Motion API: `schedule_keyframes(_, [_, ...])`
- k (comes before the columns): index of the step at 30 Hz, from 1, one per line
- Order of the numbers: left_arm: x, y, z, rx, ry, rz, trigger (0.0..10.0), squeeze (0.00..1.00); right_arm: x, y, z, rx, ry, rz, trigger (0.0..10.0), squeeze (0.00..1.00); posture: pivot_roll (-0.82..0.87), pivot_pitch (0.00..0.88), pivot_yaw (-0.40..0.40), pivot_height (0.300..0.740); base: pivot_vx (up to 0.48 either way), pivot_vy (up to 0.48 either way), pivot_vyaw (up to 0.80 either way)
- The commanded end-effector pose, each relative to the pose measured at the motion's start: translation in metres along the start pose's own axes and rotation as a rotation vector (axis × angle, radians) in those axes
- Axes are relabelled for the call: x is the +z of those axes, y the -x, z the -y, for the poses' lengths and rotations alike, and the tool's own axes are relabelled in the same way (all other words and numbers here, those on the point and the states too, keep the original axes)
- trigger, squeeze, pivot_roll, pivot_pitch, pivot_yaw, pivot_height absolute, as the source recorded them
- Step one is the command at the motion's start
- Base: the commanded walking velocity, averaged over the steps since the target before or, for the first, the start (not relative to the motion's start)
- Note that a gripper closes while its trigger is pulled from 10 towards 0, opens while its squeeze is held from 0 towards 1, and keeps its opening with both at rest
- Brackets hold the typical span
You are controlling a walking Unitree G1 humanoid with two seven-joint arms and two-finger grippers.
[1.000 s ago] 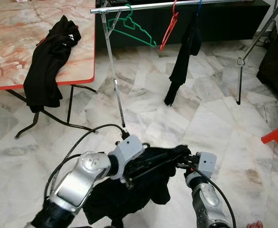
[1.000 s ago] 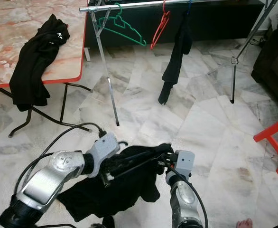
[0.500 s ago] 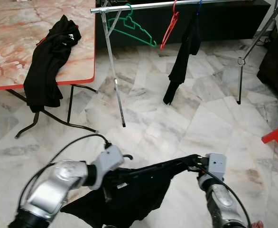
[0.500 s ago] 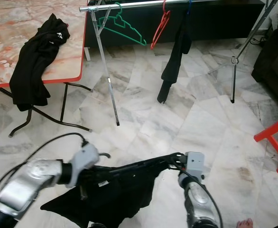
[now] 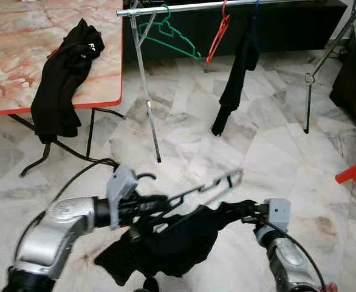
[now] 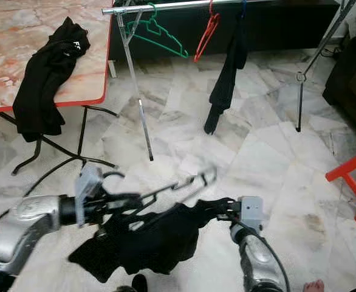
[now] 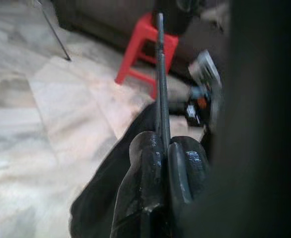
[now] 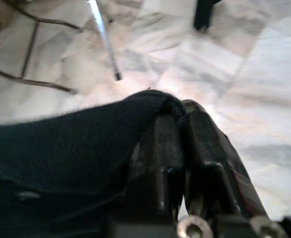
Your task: Hang hanger
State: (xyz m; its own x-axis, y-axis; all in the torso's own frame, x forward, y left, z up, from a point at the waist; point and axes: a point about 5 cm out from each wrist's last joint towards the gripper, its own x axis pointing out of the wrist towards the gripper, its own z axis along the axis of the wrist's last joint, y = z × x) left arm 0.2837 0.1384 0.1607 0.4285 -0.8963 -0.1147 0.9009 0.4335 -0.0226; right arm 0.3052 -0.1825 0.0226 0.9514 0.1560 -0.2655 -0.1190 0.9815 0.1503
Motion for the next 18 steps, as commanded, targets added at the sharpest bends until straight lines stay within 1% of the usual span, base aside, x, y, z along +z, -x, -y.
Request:
schedule_keyframes(1, [-0.002, -0.009, 0.003, 0.034, 0.039, 0.030, 0.0, 0.00, -0.008, 0.002, -0.012, 0.089, -0.028, -0.015, 0.0, 0.00, 0.07, 0.224, -0.017, 0.740, 0.000, 0.000, 0.00])
schedule_keyframes(2, [-0.002, -0.009, 0.003, 0.034, 0.039, 0.030, 0.0, 0.00, -0.008, 0.002, -0.012, 0.089, -0.028, -0.015, 0.0, 0.00, 0.07, 0.224, -0.017, 0.740, 0.000, 0.000, 0.00])
schedule_keyframes(4, [0.000, -0.014, 0.006, 0.024, 0.057, 0.059, 0.0, 0.00, -0.010, 0.002, -0.018, 0.130, -0.036, -0.022, 0.0, 0.00, 0.07, 0.224, -0.016, 0.740, 0.000, 0.000, 0.00])
schedule_keyframes(6, [0.004, -0.022, 0.012, 0.012, 0.108, 0.125, 0.0, 0.00, -0.014, 0.002, -0.026, 0.200, -0.021, -0.046, 0.0, 0.00, 0.07, 0.225, -0.018, 0.740, 0.000, 0.000, 0.00])
schedule_keyframes(7, [0.008, -0.031, 0.018, 0.002, 0.142, 0.177, 0.0, 0.00, -0.017, 0.003, -0.033, 0.248, -0.018, -0.060, 0.0, 0.00, 0.08, 0.224, -0.017, 0.740, 0.000, 0.000, 0.00])
schedule_keyframes(8, [0.015, -0.045, 0.024, -0.003, 0.196, 0.263, 0.0, 0.00, -0.019, 0.003, -0.041, 0.309, -0.028, -0.068, 0.0, 0.00, 0.07, 0.225, -0.017, 0.740, 0.000, 0.000, 0.00])
schedule_keyframes(9, [0.018, -0.050, 0.026, -0.003, 0.217, 0.295, 0.0, 0.00, -0.019, 0.003, -0.044, 0.327, -0.037, -0.066, 0.0, 0.00, 0.07, 0.225, -0.017, 0.740, 0.000, 0.000, 0.00])
schedule_keyframes(11, [0.025, -0.059, 0.028, 0.014, 0.263, 0.369, 0.0, 0.00, -0.017, 0.003, -0.053, 0.411, -0.081, -0.057, 0.0, 0.00, 0.07, 0.225, -0.016, 0.740, 0.000, 0.000, 0.00])
schedule_keyframes(12, [0.025, -0.059, 0.028, 0.014, 0.263, 0.369, 0.0, 0.00, -0.017, 0.003, -0.053, 0.411, -0.081, -0.057, 0.0, 0.00, 0.07, 0.225, -0.016, 0.740, 0.000, 0.000, 0.00])
schedule_keyframes(13, [0.030, -0.066, 0.030, 0.019, 0.312, 0.418, 0.0, 0.00, -0.016, 0.004, -0.062, 0.507, -0.127, -0.051, 0.0, 0.00, 0.07, 0.225, -0.015, 0.740, 0.000, 0.000, 0.00])
schedule_keyframes(14, [0.033, -0.070, 0.030, 0.033, 0.330, 0.449, 0.0, 0.00, -0.016, 0.005, -0.067, 0.558, -0.136, -0.056, 0.0, 0.00, 0.07, 0.226, -0.013, 0.740, 0.000, 0.000, 0.00])
schedule_keyframes(15, [0.033, -0.070, 0.030, 0.033, 0.330, 0.449, 0.0, 0.00, -0.016, 0.005, -0.067, 0.558, -0.136, -0.056, 0.0, 0.00, 0.07, 0.226, -0.013, 0.740, 0.000, 0.000, 0.00])
schedule_keyframes(16, [0.040, -0.078, 0.031, 0.051, 0.361, 0.504, 0.0, 0.00, -0.018, 0.009, -0.074, 0.653, -0.135, -0.075, 0.0, 0.00, 0.07, 0.225, -0.011, 0.740, 0.000, 0.000, 0.00])
schedule_keyframes(18, [0.046, -0.083, 0.030, 0.091, 0.368, 0.548, 0.0, 0.00, -0.019, 0.010, -0.076, 0.688, -0.133, -0.087, 0.0, 0.00, 0.07, 0.225, -0.011, 0.740, 0.000, 0.000, 0.00])
